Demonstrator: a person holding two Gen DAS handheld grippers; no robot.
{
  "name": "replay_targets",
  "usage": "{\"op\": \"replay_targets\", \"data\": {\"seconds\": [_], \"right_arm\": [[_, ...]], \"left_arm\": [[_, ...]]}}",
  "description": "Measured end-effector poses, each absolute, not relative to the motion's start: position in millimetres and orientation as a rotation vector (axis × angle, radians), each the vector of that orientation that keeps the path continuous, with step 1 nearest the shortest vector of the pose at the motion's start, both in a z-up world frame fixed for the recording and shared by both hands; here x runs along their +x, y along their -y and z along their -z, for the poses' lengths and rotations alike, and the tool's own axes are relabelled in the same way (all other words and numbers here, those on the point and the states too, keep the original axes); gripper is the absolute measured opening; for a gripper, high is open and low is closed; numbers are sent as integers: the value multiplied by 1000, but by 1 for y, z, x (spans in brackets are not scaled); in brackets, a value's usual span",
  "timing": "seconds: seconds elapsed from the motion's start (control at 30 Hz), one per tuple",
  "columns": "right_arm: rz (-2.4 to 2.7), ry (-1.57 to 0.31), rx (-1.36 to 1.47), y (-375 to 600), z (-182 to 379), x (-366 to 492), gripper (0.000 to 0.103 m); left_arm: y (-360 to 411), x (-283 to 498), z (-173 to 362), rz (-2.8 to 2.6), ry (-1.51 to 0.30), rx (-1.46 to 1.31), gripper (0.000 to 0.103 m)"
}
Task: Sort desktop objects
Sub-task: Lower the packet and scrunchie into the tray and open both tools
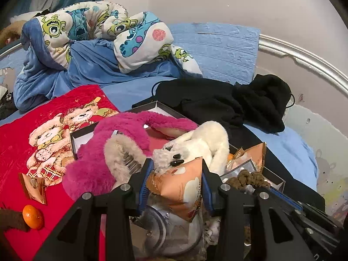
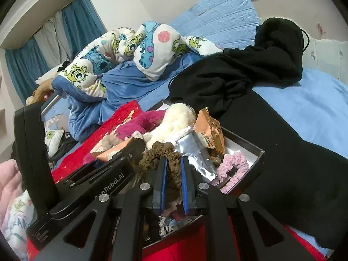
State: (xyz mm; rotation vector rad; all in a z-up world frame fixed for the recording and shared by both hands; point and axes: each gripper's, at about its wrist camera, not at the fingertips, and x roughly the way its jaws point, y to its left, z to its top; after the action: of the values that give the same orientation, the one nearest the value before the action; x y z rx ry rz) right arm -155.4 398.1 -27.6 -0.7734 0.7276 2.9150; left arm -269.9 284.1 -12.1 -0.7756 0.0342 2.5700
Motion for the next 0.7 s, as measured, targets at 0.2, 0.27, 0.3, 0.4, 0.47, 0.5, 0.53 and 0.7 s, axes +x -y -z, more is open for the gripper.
{"op": "replay_targets", "data": {"seconds": [0.2,0.27,0.3,0.4,0.47,0.5,0.53,0.7], "right_arm": [[-2903,-677,-772,-395,28,-155,12],[-2902,-657,-756,-394,27,-153,12],[-2900,-642,-758,-393,27,-153,12],[-2892,-633,-765,-394,29,-154,12],[-2891,-626,-769,-394,29,-154,12],[-2892,-622,-764,-394,29,-154,12],[-2892,-618,-764,-394,28,-154,12],[-2899,-607,-752,-394,29,-155,12]], "left_arm": [[-288,-267,14,-2575,-59,-761,42],[-289,-265,13,-2580,-72,-754,42],[-289,-264,13,-2583,-77,-750,42],[-289,-264,13,-2585,-76,-749,42],[-288,-264,13,-2585,-73,-750,42],[-287,-263,12,-2586,-71,-752,42],[-287,-263,12,-2585,-68,-753,42],[-286,-262,11,-2604,-80,-751,42]]}}
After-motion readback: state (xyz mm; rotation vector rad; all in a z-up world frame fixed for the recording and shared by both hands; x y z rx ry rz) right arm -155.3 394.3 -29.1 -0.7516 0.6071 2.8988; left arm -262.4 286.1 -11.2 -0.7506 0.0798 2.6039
